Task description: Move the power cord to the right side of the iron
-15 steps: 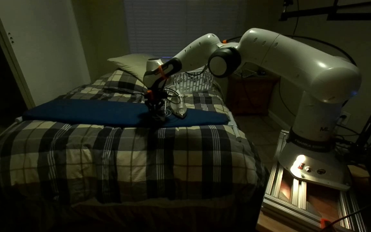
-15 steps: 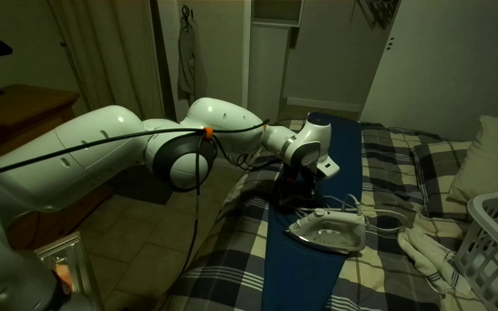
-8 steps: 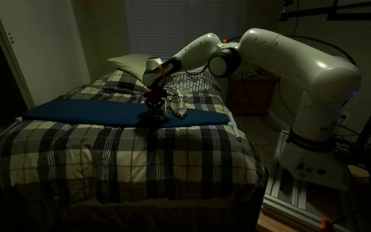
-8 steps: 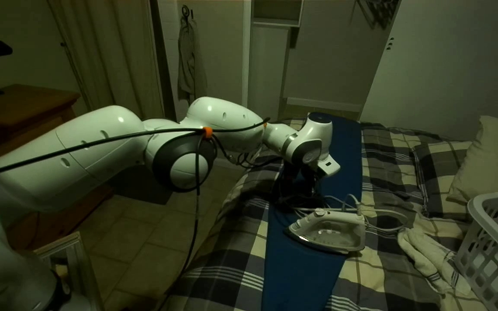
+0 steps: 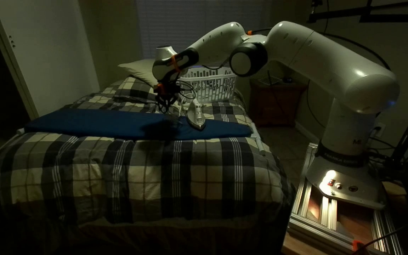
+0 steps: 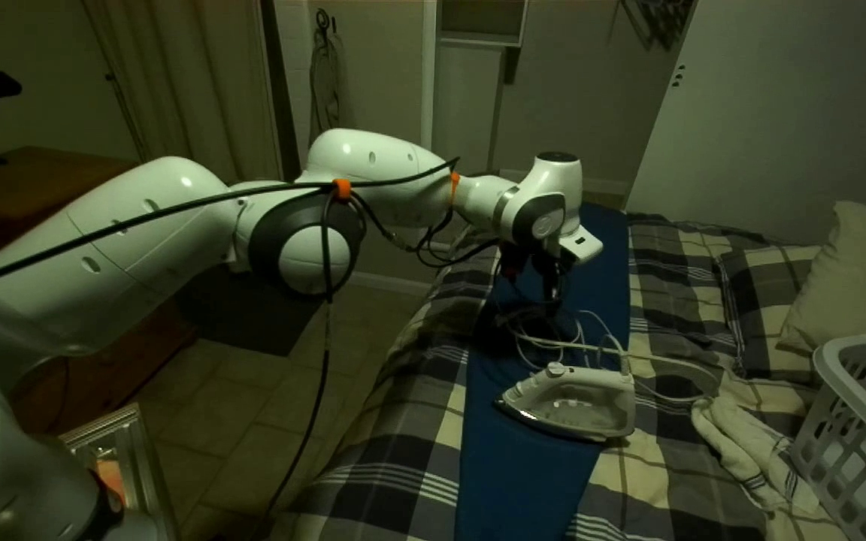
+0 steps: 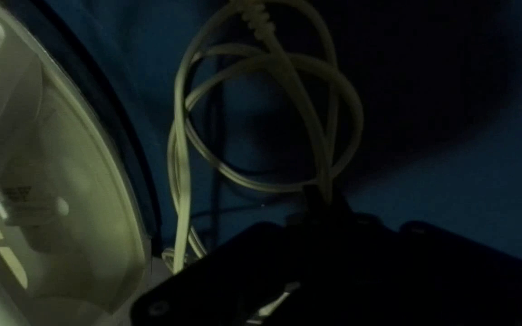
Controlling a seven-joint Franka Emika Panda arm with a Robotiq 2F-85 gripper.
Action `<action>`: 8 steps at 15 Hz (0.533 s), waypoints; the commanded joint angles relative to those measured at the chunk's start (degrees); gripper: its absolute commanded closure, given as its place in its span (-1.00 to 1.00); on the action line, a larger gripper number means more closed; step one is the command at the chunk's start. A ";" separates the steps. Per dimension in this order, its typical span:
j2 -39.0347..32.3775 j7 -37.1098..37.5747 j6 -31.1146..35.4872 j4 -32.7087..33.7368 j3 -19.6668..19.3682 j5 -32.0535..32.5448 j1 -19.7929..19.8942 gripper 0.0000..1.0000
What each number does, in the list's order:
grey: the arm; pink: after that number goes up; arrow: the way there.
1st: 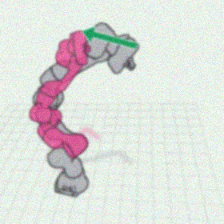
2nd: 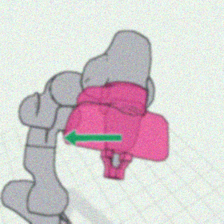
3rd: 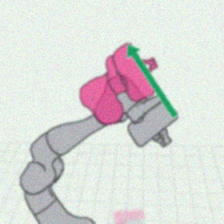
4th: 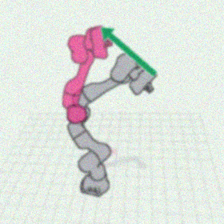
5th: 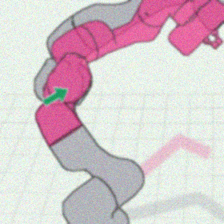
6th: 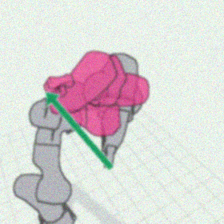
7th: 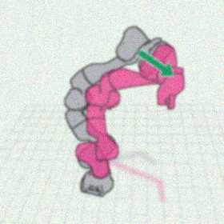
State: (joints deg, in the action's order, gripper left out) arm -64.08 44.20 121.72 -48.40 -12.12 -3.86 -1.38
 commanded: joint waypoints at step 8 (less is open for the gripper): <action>14.51 6.69 -7.74 -11.10 -11.41 8.93 -7.58 0.91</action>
State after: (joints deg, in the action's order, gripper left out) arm -56.16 47.74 115.31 -51.30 -19.94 1.56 -5.72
